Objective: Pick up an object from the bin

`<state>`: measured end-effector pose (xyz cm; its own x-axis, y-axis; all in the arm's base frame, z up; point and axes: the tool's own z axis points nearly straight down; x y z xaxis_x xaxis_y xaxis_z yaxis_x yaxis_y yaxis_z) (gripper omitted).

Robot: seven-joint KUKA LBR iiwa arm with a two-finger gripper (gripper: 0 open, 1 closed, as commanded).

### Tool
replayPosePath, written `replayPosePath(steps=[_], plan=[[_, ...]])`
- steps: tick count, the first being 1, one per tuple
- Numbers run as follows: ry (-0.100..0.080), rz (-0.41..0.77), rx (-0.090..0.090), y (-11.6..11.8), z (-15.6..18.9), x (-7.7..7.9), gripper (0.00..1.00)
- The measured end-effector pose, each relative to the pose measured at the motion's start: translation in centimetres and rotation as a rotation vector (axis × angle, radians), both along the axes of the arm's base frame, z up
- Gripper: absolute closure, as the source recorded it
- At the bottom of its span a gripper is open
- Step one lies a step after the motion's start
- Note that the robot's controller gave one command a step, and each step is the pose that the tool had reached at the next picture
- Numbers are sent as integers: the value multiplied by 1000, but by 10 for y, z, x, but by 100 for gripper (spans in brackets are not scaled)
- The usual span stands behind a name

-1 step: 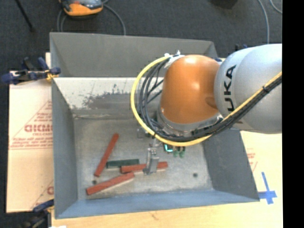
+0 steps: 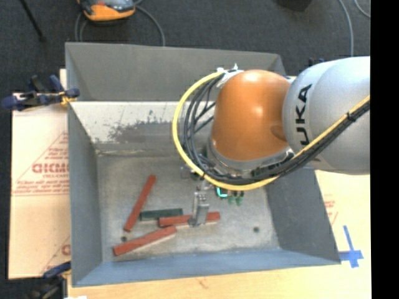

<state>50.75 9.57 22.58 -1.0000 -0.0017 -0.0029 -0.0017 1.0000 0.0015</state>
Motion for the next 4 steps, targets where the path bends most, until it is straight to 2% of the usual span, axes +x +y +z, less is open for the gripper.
replayPosePath(steps=[1, 2, 3, 4], plan=[[-8, 50, 0, -10, -36, 1, 0], [-5, 36, 0, 2, -97, -2, 0], [6, -118, -1, 20, -152, 40, 100], [6, -119, -1, 20, -152, 40, 100]])
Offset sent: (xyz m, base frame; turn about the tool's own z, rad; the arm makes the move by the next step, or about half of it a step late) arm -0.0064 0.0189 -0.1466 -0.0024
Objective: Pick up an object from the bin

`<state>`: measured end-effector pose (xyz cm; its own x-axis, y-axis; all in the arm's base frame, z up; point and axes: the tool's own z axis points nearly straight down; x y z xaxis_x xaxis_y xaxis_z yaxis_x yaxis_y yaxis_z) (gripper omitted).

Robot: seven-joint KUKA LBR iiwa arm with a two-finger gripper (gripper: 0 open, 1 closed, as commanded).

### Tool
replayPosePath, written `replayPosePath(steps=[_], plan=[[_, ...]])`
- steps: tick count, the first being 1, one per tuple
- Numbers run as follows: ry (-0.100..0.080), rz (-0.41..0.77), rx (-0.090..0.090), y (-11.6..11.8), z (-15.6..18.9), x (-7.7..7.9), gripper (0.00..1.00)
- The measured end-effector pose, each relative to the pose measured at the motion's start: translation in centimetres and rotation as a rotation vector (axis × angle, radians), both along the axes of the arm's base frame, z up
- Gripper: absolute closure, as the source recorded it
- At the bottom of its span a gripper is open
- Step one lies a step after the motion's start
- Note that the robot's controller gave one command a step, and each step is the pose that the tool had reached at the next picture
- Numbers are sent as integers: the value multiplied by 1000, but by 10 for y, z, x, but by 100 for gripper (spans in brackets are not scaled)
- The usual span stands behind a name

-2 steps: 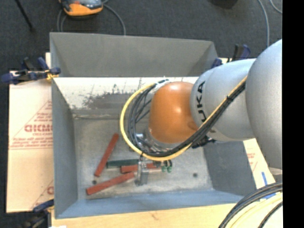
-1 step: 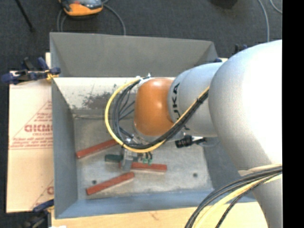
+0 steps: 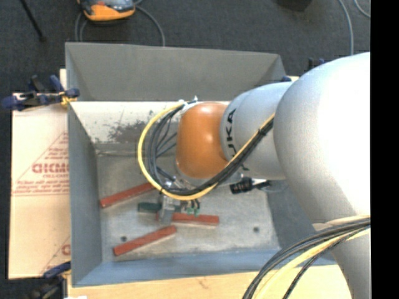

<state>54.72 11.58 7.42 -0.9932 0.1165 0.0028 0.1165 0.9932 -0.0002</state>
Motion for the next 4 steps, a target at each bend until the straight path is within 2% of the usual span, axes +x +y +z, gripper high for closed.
replayPosePath(steps=[1, 2, 3, 4], plan=[[-10, 41, -4, 5, 1, -2, 100], [0, 81, -1, -2, 43, -8, 100], [-3, 39, 0, 18, 105, -3, 100], [-4, 286, 0, 41, -5, -45, 0]])
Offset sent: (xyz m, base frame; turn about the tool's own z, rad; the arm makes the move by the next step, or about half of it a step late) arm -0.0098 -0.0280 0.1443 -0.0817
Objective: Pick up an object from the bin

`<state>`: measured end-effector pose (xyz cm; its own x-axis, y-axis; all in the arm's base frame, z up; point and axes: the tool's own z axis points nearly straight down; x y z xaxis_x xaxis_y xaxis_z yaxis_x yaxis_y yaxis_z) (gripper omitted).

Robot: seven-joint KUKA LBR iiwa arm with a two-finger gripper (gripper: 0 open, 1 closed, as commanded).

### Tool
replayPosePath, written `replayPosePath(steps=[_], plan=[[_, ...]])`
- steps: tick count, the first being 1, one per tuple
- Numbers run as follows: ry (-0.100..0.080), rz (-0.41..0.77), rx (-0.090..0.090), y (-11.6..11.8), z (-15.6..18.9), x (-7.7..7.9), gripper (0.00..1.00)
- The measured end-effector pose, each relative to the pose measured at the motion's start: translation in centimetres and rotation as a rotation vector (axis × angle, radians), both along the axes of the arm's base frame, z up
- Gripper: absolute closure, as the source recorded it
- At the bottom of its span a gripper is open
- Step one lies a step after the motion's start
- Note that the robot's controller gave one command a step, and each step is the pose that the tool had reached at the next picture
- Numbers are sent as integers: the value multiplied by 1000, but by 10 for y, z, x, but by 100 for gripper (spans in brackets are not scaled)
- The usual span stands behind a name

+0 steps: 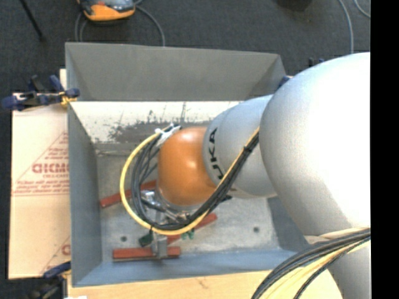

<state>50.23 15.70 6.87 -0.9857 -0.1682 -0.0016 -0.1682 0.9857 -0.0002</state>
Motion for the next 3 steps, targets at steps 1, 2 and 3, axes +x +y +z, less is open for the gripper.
replayPosePath(steps=[1, 2, 3], plan=[[-6, -3, 3, 2, 5, 1, 100], [-6, -4, 3, 2, 5, 1, 100], [5, -2, -1, 0, 56, -3, 100]])
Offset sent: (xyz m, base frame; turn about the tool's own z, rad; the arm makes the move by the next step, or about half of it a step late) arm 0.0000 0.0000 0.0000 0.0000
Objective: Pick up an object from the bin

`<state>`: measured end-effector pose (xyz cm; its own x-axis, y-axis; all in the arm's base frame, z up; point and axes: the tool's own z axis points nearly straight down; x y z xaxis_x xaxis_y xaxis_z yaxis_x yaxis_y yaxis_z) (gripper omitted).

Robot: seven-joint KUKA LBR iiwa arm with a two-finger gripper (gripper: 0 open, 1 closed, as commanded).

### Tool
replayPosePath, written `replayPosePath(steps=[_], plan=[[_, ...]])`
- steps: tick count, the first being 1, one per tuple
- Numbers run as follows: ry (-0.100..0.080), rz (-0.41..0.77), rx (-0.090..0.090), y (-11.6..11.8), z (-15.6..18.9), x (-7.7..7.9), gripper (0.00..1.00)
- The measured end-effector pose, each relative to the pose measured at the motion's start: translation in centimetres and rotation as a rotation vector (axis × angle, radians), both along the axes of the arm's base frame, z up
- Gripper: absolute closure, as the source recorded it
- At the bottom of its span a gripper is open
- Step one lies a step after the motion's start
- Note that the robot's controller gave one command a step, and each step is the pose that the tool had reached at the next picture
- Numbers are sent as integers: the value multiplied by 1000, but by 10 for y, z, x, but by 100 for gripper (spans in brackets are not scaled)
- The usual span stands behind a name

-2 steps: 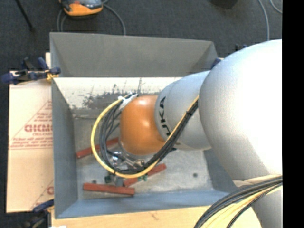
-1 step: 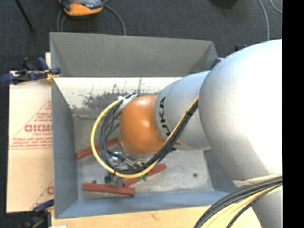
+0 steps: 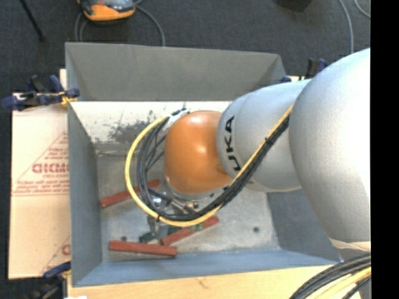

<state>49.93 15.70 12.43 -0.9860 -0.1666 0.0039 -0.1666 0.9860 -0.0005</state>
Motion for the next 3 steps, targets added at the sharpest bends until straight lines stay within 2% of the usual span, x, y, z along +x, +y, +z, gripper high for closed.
replayPosePath(steps=[1, 2, 3], plan=[[-2, -10, 0, -12, 60, -2, 100], [-6, -122, 3, 26, -48, 7, 0], [-6, -121, 3, 27, -48, 7, 0]])
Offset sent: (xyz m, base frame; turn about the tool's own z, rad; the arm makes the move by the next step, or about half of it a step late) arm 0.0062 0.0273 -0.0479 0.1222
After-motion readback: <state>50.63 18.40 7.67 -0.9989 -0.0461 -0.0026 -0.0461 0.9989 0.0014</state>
